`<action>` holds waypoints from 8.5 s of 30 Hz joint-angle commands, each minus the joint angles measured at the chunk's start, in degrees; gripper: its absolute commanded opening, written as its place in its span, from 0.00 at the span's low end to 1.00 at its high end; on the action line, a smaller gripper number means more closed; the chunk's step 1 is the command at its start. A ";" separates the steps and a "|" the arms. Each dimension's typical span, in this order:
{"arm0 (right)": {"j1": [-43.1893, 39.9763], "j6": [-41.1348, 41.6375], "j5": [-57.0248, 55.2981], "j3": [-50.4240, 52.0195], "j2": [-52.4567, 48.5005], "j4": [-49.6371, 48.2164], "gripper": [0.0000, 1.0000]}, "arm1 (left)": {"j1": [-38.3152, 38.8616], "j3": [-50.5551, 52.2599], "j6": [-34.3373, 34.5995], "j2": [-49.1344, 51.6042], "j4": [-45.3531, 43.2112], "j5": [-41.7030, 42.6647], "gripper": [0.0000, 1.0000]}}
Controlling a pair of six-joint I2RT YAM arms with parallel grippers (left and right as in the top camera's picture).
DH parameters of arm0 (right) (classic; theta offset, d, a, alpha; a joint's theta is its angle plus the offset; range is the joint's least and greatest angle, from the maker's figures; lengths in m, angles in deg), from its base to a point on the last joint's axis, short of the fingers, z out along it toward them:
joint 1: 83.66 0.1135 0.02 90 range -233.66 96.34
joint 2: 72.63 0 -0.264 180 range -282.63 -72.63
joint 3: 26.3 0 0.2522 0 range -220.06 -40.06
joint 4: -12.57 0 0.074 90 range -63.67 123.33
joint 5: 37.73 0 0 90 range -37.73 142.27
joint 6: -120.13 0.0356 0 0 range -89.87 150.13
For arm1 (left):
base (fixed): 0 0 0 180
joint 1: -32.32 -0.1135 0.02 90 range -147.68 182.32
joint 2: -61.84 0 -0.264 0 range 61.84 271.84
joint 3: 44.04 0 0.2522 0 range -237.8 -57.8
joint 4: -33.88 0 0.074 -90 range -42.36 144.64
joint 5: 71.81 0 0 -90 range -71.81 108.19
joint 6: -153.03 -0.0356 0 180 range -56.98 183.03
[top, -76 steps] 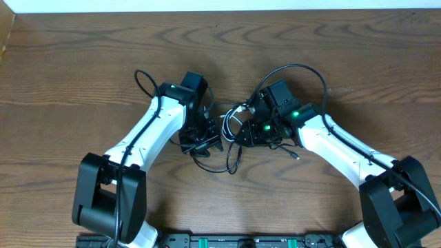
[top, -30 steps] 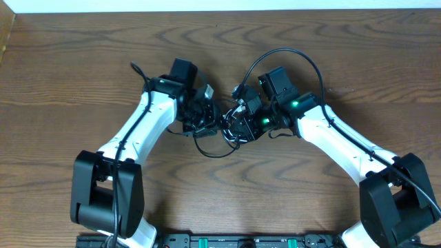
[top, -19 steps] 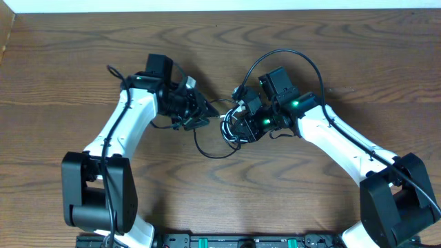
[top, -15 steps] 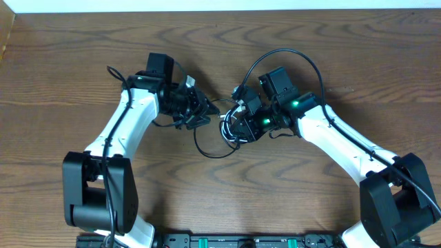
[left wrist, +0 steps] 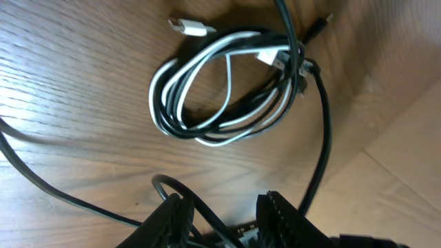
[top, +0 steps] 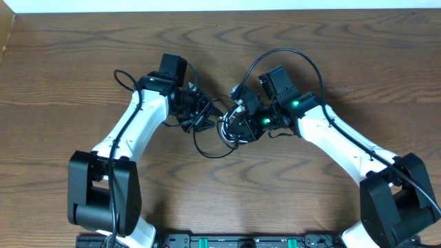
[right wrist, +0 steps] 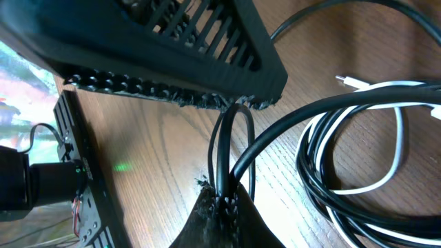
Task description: Untangle cables
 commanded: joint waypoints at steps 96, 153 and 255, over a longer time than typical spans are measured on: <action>-3.41 -8.20 -10.99 -0.31 0.04 14.32 0.42 | 8.76 7.74 22.84 1.68 -12.22 -6.32 0.07; -5.73 -36.04 2.16 -0.13 2.29 11.17 0.55 | 0.37 7.74 55.43 1.60 -41.66 27.02 0.07; -0.55 -10.14 -8.79 -0.07 2.16 -2.25 0.01 | -4.39 7.74 49.94 1.64 -41.13 21.16 0.07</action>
